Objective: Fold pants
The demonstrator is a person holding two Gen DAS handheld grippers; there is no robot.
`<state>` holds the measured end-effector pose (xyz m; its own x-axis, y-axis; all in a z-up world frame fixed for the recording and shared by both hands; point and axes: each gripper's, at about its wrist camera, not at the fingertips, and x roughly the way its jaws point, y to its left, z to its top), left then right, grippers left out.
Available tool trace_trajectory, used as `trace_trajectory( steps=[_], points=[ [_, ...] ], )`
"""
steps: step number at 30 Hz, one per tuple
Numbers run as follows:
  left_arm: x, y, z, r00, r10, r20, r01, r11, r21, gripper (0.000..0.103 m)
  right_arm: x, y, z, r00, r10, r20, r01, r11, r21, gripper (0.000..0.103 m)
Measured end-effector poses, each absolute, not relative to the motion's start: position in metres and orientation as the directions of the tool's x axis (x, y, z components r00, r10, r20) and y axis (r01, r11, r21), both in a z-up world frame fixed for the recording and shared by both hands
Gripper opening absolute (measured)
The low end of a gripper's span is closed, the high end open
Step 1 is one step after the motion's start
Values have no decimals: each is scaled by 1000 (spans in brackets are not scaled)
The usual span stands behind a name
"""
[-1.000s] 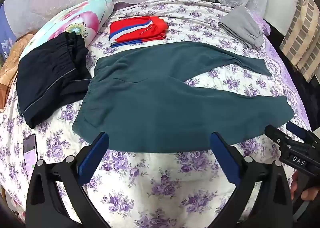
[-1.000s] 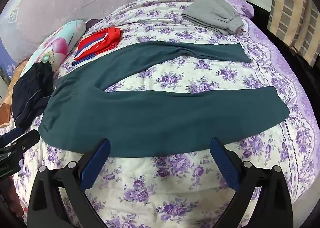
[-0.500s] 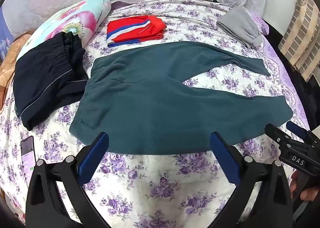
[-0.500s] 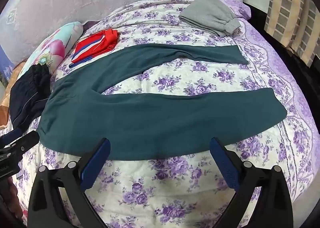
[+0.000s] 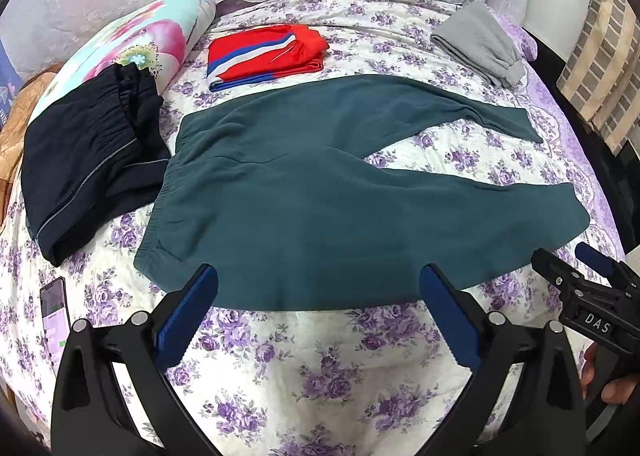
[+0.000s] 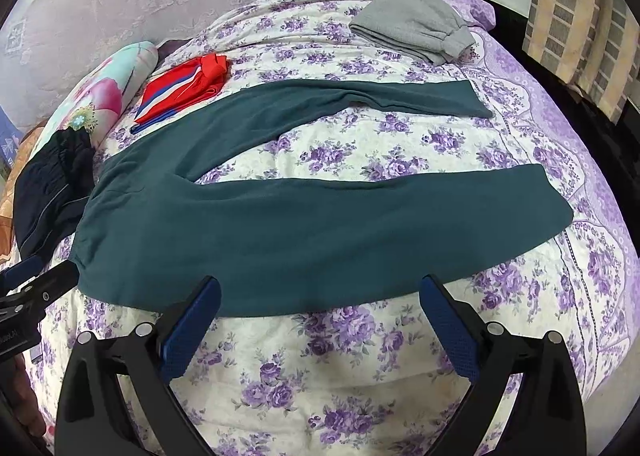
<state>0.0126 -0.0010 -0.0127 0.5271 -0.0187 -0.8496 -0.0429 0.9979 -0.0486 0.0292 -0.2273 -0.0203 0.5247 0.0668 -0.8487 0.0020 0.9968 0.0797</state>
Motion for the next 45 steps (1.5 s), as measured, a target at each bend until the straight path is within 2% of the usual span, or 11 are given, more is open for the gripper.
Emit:
trace_trajectory(
  steps=[45],
  points=[
    [14,2,-19,502,-6,-865,-62,997,-43,98,30,-215,-21,524,79,-848,-28,997,76,99]
  ],
)
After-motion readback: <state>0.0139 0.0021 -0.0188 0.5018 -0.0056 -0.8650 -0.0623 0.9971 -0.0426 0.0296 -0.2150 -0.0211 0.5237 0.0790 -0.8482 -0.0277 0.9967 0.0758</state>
